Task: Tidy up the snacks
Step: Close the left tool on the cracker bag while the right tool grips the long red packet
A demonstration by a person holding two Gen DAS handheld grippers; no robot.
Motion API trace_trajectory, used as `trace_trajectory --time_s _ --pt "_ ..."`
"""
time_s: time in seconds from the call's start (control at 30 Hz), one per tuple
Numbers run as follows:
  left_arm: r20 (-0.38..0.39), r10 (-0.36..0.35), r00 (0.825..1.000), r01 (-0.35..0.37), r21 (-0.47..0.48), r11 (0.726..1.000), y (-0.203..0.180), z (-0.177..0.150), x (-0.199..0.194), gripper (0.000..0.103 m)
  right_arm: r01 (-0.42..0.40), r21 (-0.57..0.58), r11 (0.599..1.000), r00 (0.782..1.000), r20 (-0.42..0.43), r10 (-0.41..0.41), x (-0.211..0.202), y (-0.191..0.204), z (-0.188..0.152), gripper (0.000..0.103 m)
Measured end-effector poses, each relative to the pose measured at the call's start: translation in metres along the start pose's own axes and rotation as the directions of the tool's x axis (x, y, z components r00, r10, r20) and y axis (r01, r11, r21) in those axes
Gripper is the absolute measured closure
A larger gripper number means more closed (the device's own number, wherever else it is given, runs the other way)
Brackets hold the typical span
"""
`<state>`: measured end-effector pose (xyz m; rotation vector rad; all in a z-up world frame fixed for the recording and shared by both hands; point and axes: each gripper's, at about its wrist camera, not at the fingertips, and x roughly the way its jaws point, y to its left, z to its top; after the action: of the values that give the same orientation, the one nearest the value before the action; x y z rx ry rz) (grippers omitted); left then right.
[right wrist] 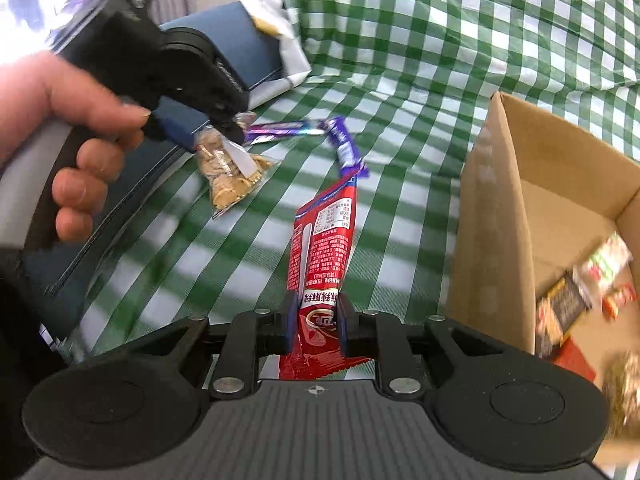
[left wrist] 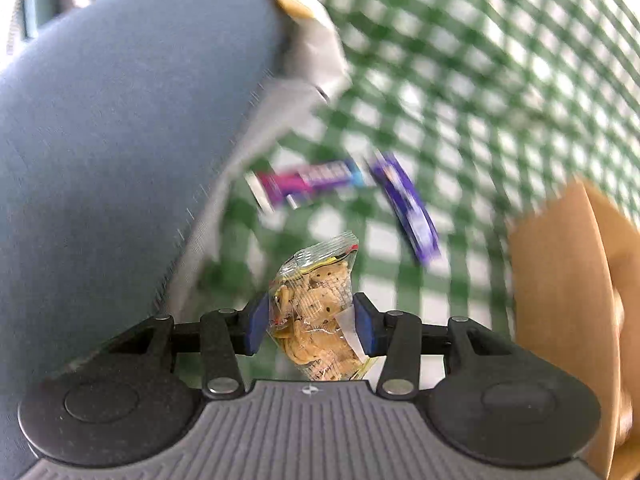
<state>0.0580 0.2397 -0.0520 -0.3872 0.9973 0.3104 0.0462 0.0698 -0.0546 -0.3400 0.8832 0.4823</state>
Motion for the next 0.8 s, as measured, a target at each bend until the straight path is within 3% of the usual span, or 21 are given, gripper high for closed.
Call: trace_trajectory --time_s 0.2,0.27,0.37,0.43,0.53,0.7,0.8 --pt "-0.104 -0.048 0.993 0.060 0.115 0.992 -0.006 -0.030 0.003 0.053 -0.032 0.084 0.996 0.998 -0.053 0.037 0.008 -0.003 -0.041 0.080" --pt "-0.141 -0.052 0.989 0.074 0.150 0.986 -0.012 -0.035 0.009 0.053 -0.022 0.104 0.994 0.997 -0.076 0.031 0.014 -0.003 -0.047 0.075" --pt "-0.135 -0.032 0.990 0.057 0.183 0.981 -0.017 -0.039 0.009 0.052 -0.014 0.105 0.994 0.995 -0.098 0.024 0.018 -0.002 -0.050 0.067" --pt "-0.130 -0.005 0.991 0.029 0.183 0.983 -0.018 -0.039 0.011 0.049 0.007 0.075 0.997 0.996 -0.092 0.000 0.019 0.000 -0.052 0.049" --pt "-0.129 0.005 0.992 0.017 0.173 0.985 -0.021 -0.036 0.015 0.041 0.003 0.035 0.999 0.997 -0.082 -0.001 0.021 0.005 -0.052 0.034" --pt "-0.135 0.016 0.991 0.001 0.122 0.993 -0.016 -0.031 0.019 0.027 -0.011 -0.034 0.999 0.998 -0.058 0.009 0.028 0.013 -0.050 0.029" --pt "-0.141 0.016 0.990 -0.007 0.061 0.998 -0.009 -0.026 0.021 0.025 -0.007 -0.054 0.999 0.998 -0.067 0.003 0.035 0.017 -0.049 0.029"
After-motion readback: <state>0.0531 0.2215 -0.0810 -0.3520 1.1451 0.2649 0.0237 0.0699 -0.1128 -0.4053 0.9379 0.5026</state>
